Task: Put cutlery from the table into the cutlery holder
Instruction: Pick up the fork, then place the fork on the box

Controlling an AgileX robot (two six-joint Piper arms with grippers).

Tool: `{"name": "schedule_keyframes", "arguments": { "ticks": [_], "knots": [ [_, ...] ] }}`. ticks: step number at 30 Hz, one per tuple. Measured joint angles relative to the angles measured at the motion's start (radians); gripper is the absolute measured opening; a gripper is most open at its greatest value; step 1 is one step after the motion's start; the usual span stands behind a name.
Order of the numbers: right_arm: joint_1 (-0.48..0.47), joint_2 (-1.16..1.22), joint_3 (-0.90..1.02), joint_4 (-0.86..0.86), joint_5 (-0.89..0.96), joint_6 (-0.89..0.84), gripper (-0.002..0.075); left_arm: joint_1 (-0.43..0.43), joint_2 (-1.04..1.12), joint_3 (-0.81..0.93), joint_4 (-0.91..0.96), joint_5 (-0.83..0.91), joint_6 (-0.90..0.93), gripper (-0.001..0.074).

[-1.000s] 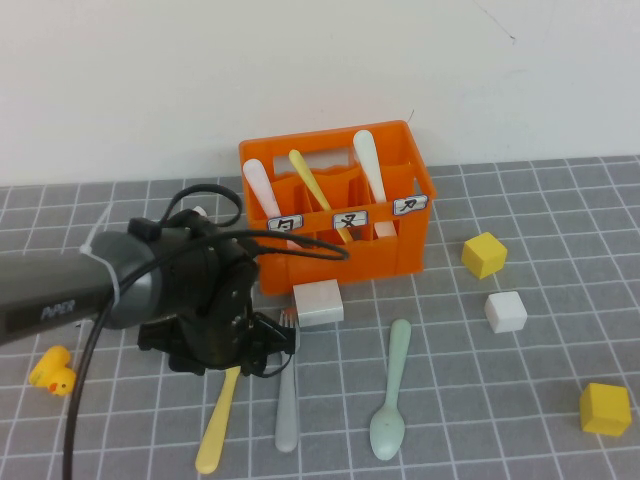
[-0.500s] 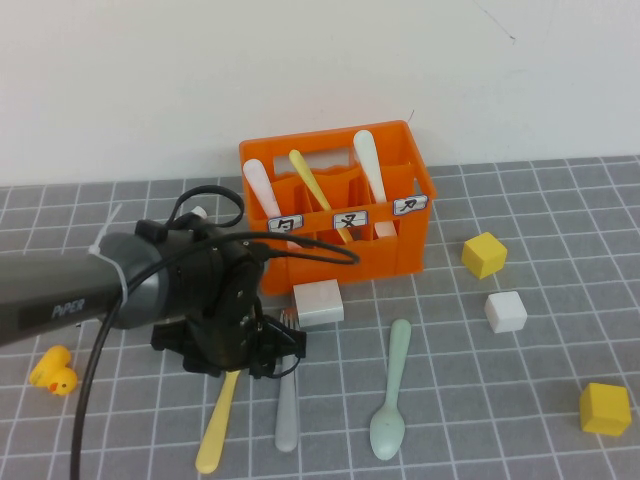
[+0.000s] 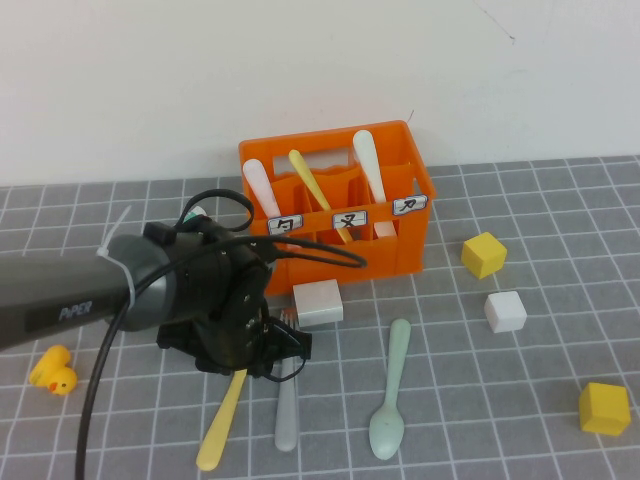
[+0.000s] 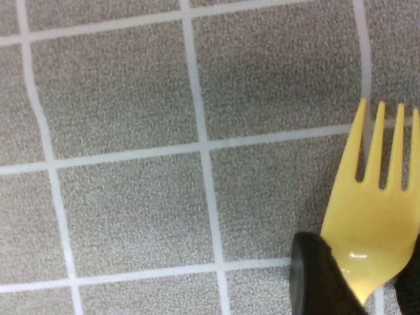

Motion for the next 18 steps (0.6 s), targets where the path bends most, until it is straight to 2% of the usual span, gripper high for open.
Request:
{"name": "schedule_keyframes", "arguments": {
  "ticks": [8,18],
  "knots": [
    [0.000,0.000,0.000,0.006,0.009,-0.005,-0.0003,0.002,-0.058,0.006,0.045,0.065,0.010,0.0224],
    [0.000,0.000,0.000,0.019,0.011,-0.011,-0.0003,0.002,-0.355,0.006,0.076,0.023,0.012,0.0224]
  ]
}}
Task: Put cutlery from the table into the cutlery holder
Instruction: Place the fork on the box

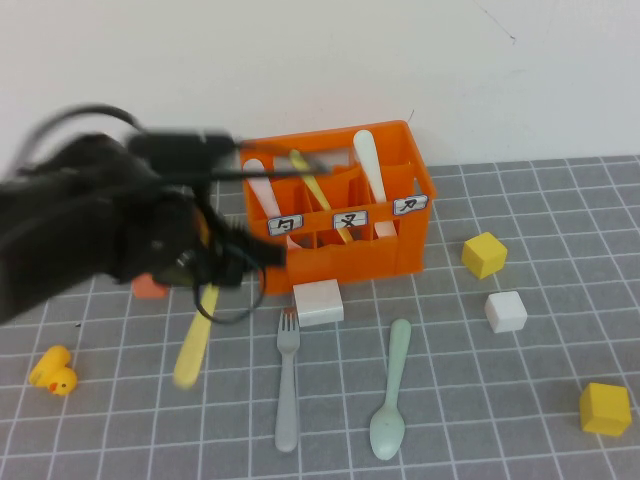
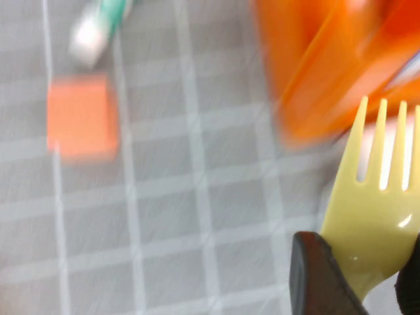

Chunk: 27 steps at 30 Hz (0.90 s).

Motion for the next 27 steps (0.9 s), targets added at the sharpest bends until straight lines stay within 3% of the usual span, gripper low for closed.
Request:
{"name": "schedule_keyframes", "arguments": {
  "ticks": [9,15,21,27],
  "knots": [
    [0.000,0.000,0.000,0.001,0.000,0.000,-0.0003,0.000,-0.171,0.000,0.127,-0.404,0.002,0.0224],
    [0.000,0.000,0.000,0.001,0.000,-0.008,-0.0003,0.000,-0.156,0.001,0.209,-0.697,0.002,0.0224],
    [0.000,0.000,0.000,0.002,0.004,-0.029,-0.0003,0.000,-0.112,0.002,0.191,-0.854,-0.062,0.0224],
    [0.000,0.000,0.000,0.004,0.008,-0.044,-0.0003,0.000,-0.041,0.002,0.174,-1.123,-0.077,0.0224]
  ]
}}
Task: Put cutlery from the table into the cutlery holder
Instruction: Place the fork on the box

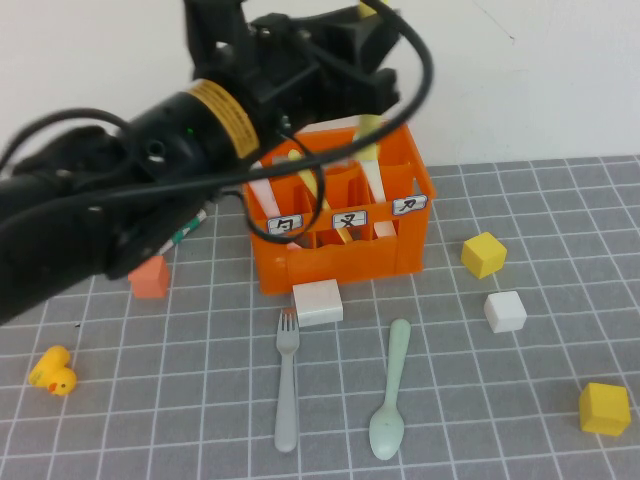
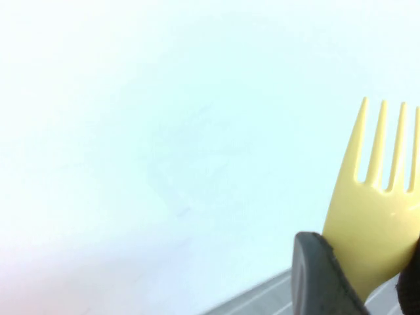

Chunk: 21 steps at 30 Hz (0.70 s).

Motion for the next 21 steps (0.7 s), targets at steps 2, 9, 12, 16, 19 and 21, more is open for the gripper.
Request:
{"name": "schedule_keyframes", "arguments": {
  "ticks": [2,9,12,16,19,21],
  "knots": [
    [0.000,0.000,0.000,0.000,0.000,-0.005,-0.0003,0.000,0.032,0.000,-0.024,-0.091,0.000,0.0224],
    [0.000,0.000,0.000,0.000,0.004,-0.005,-0.0003,0.000,0.117,0.000,-0.194,-0.180,0.048,0.0223],
    [0.000,0.000,0.000,0.000,0.008,-0.005,-0.0003,0.000,0.133,0.000,-0.244,-0.177,0.124,0.0223],
    [0.000,0.000,0.000,0.000,0.009,-0.005,-0.0003,0.000,0.139,0.000,-0.265,-0.161,0.235,0.0223],
    [0.000,0.000,0.000,0.000,0.009,-0.005,-0.0003,0.000,0.150,0.000,-0.270,-0.153,0.275,0.0223],
    [0.000,0.000,0.000,0.000,0.009,-0.005,-0.0003,0.000,0.164,0.000,-0.295,-0.149,0.299,0.0223]
  ]
}}
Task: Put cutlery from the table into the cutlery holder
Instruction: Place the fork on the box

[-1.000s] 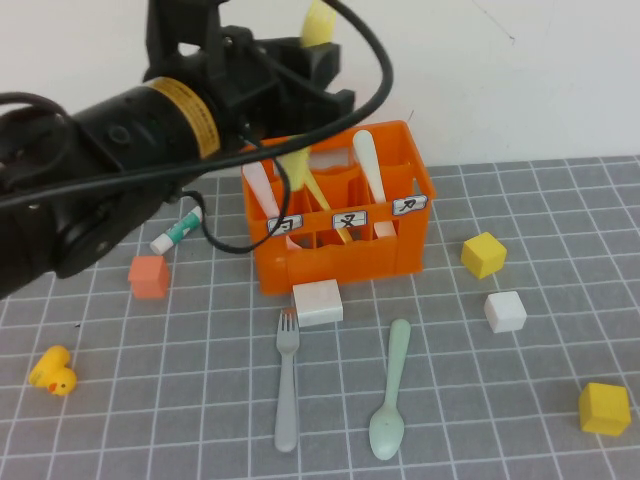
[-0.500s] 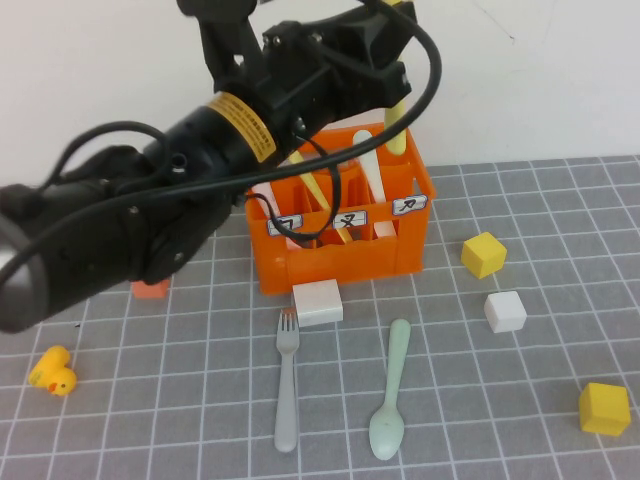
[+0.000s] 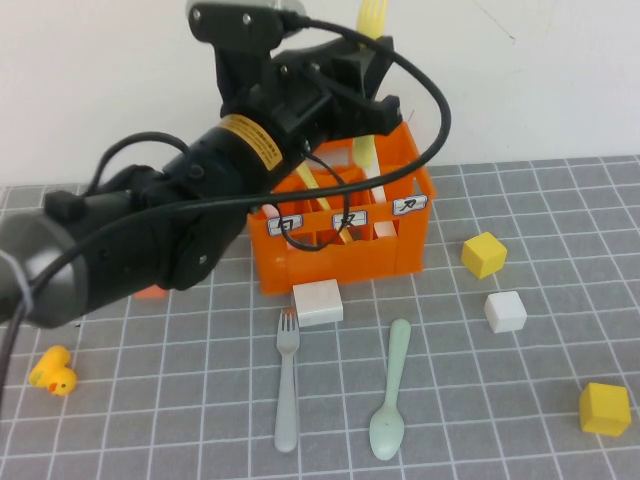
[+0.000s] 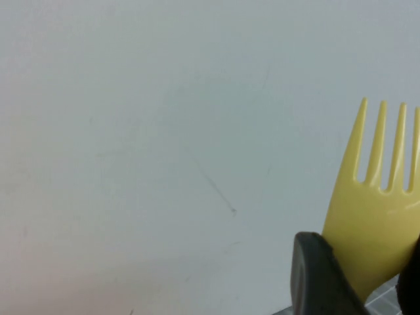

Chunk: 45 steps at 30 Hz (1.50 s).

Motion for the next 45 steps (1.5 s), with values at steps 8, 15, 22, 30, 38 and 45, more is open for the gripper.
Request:
{"name": "schedule_keyframes", "arguments": {
  "ticks": [8,15,22,30,38,45],
  "knots": [
    [0.000,0.000,0.000,-0.002,-0.002,-0.022,-0.0003,0.000,0.125,0.000,-0.277,-0.101,0.076,0.0223],
    [0.000,0.000,0.000,-0.006,-0.002,-0.026,-0.0003,0.000,0.193,0.000,-0.342,-0.209,0.155,0.0223],
    [0.000,0.000,0.000,-0.006,-0.002,-0.026,-0.0003,0.000,0.197,0.000,-0.342,-0.125,0.200,0.0223],
    [0.000,0.000,0.000,-0.006,-0.002,-0.026,-0.0003,0.000,0.243,0.000,-0.355,-0.153,0.204,0.0223],
    [0.000,0.000,0.000,-0.006,0.015,-0.026,-0.0003,0.000,0.269,0.000,-0.297,-0.171,0.216,0.0223],
    [0.000,0.000,0.000,-0.006,0.025,-0.028,-0.0003,0.000,0.269,0.000,-0.274,-0.172,0.229,0.0292]
  ]
}}
